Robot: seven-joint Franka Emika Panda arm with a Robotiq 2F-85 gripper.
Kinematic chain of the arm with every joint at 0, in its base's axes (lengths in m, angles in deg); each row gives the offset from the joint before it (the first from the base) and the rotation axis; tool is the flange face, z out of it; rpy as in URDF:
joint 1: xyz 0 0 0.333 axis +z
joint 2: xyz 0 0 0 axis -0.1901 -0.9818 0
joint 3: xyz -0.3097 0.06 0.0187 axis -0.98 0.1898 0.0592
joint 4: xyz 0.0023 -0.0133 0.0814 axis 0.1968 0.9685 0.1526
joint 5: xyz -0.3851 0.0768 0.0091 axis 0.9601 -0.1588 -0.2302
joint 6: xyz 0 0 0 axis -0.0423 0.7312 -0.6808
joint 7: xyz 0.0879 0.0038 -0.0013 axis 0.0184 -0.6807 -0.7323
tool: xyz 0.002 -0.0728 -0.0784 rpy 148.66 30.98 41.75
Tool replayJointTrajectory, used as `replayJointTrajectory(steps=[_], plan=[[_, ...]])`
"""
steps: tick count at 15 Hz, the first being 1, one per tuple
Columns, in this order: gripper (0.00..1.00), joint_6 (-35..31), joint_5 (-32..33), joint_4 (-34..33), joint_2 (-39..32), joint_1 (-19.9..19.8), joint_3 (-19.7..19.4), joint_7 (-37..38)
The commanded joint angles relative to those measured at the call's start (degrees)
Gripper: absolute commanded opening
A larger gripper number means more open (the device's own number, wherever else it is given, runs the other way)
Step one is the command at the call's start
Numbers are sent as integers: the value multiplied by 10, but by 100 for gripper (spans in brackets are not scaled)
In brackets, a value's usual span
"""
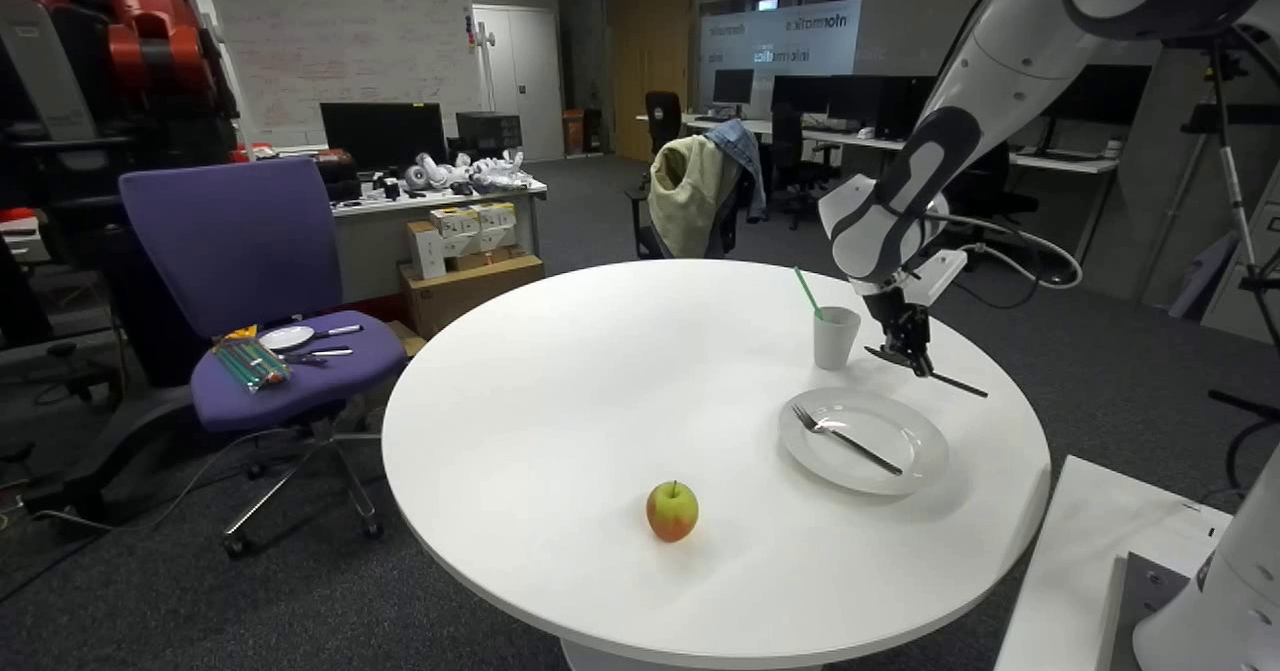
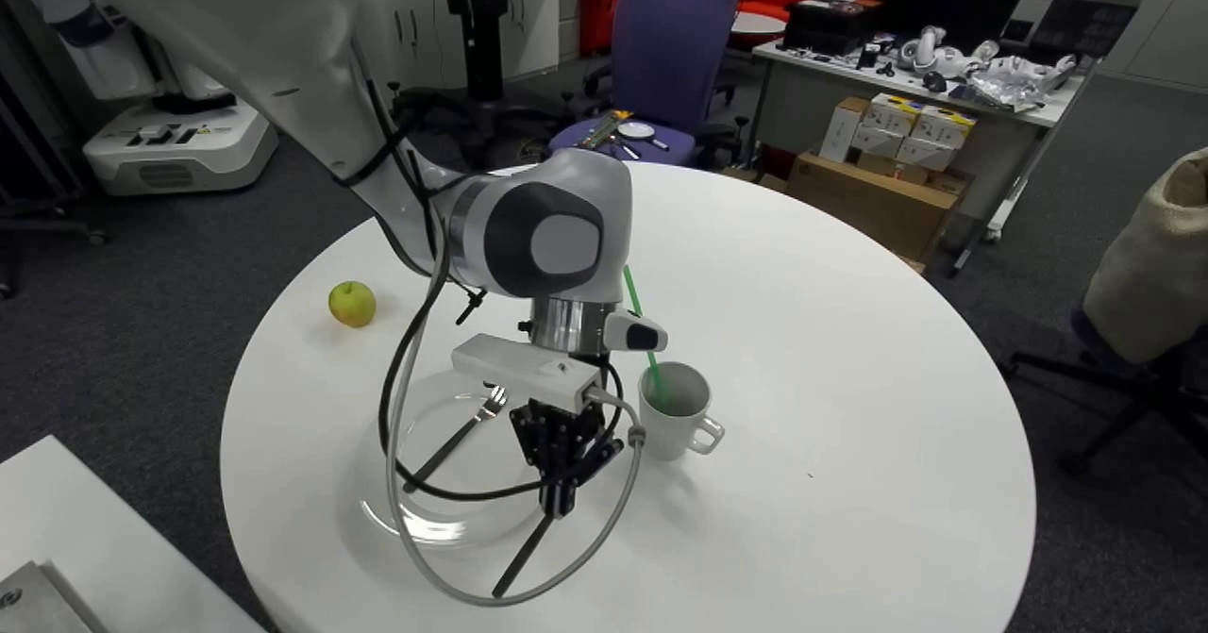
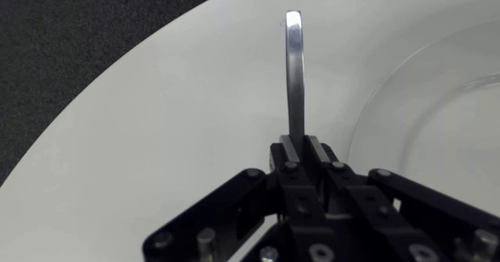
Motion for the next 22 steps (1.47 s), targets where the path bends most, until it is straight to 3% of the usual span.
replayJointTrajectory(steps=[1, 11, 22], plan=[[3, 19, 12, -40, -22, -11, 15, -32], [3, 18, -14, -137, -120, -31, 47, -93], [3, 14, -64, -151, -145, -57, 72, -116]])
